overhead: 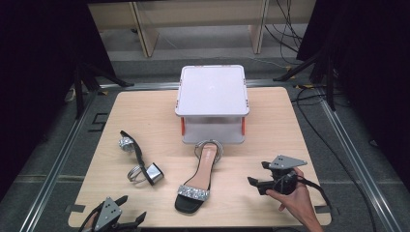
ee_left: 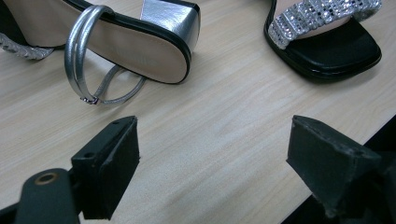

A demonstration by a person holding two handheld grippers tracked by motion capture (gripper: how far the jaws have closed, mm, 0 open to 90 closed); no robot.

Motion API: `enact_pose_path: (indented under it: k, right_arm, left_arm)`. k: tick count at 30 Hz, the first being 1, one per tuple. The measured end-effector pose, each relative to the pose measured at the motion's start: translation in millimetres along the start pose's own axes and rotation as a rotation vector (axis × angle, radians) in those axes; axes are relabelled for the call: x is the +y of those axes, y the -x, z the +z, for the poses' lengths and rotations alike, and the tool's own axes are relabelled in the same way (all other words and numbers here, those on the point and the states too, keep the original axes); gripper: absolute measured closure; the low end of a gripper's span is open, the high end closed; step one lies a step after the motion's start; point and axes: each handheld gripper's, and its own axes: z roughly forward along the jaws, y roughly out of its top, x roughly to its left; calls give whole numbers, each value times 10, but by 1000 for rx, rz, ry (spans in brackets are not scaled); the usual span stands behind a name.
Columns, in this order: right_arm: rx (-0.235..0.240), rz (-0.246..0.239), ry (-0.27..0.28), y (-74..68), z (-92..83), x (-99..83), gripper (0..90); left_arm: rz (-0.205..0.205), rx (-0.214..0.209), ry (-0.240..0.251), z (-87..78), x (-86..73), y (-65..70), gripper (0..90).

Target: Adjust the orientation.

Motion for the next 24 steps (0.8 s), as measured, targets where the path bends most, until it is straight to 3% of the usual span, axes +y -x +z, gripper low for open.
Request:
enact_pose_path:
  k: [4,5,6,8,9,11,12,15,18,19,21,22,24]
  right_arm:
    - [-7,-27,-9,-29,44,23,217]
    - [3,-11,-23,-52,61,28,218]
    - [3,-32,-22,-47,85,37,228]
    - [19,-25,-14,-46,111,45,246]
    - [26,-7,-17,-55,128,53,247]
    - [33,-17,-9,-32,160,74,254]
    - [44,-12,-5,-27,177,84,255]
    - [27,-48,-16,-57,211,147,255]
    - [40,-78,-28,-127,298,232,269]
    - [42,-109,-32,-137,341,260,269]
    - [62,-106,-17,-147,414,295,277]
    - [63,-116,-38,-150,470,327,266]
    - [49,-123,-49,-173,549,369,267]
  left_arm:
    - [9,9,-11,-3,0,-14,163]
    - [16,9,-22,-5,2,-17,163]
    - [15,8,-21,-5,1,-17,163]
    - [-2,4,-4,-6,1,-10,163]
    - [13,10,-21,-13,3,-24,163]
    - [-7,3,-2,1,3,-5,163]
    - [8,9,-19,-6,1,-19,163]
    - [5,11,-19,-8,6,-24,163]
    - [8,10,-19,-6,2,-19,162]
    - [16,12,-28,-16,4,-27,163]
    - [0,4,-11,-6,5,-15,163]
    - [-14,0,3,2,3,-1,162]
    - [-2,7,-5,-5,1,-10,162]
